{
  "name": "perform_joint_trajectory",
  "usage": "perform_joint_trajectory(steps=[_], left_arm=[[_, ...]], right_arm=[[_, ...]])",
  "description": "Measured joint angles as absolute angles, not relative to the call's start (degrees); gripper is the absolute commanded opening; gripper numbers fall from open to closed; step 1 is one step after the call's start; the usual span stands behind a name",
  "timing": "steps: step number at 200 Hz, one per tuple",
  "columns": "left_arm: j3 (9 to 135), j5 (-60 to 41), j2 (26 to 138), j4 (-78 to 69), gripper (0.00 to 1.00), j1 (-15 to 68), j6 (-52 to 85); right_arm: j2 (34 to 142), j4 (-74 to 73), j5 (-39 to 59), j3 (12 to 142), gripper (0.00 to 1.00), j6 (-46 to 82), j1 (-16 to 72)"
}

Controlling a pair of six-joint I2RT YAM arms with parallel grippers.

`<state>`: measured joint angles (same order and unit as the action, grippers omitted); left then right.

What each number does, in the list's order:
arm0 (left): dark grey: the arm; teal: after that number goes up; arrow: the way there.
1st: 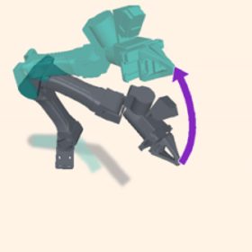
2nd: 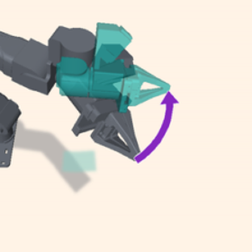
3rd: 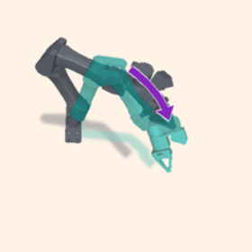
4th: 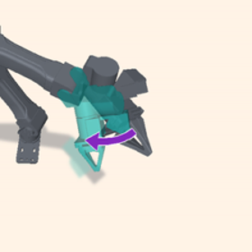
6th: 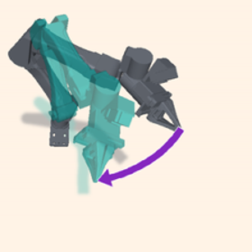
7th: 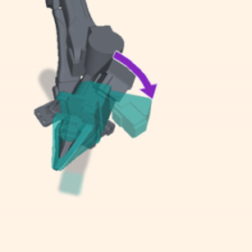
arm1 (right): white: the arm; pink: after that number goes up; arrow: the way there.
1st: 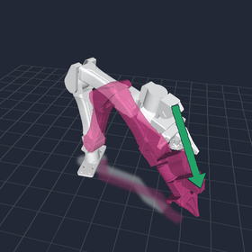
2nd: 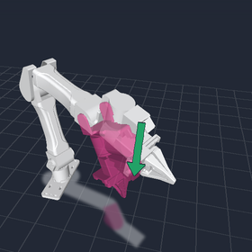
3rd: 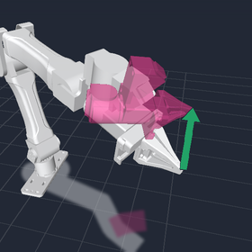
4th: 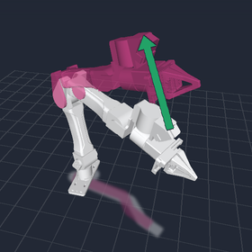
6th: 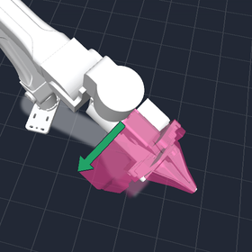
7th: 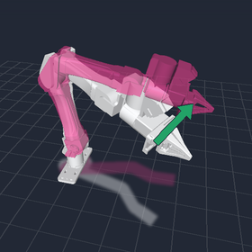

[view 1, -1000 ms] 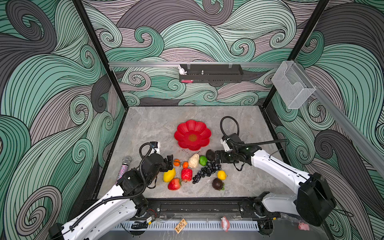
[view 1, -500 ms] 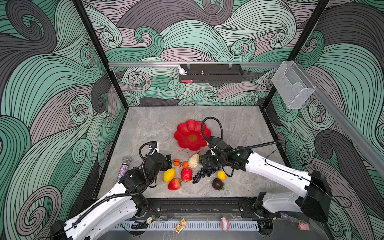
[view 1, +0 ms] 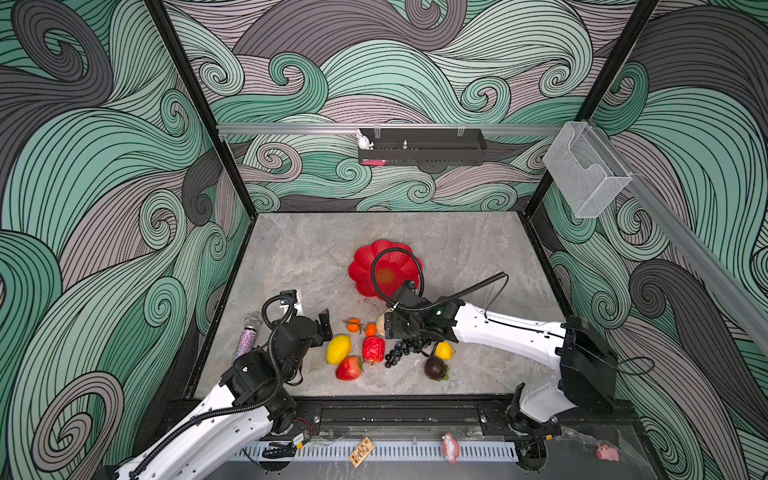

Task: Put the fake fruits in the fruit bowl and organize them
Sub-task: 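Lower the right gripper onto the cream pear and close on it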

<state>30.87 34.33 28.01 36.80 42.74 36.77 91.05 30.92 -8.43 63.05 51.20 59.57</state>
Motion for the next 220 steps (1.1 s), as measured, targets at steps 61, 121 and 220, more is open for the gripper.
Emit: perform_joint_trajectory(steps=[61,121,220], left_arm=[[30.04,35.40,25.50,37.74,0.97,42.74,37.10],[28.84,34.92,23.24,37.63,0.98,42.74,36.99],[28.84,33.78,23.97,36.40,0.98,42.74,36.56]], right_arm=[[97.82,29.52,-8.38,67.46,0.81,54.04,60.49],[102.69,29.52,-8.58,70.02,0.79,54.24,60.53],[107.00,30.02,-9.78,72.55,0.78,53.36,59.40]])
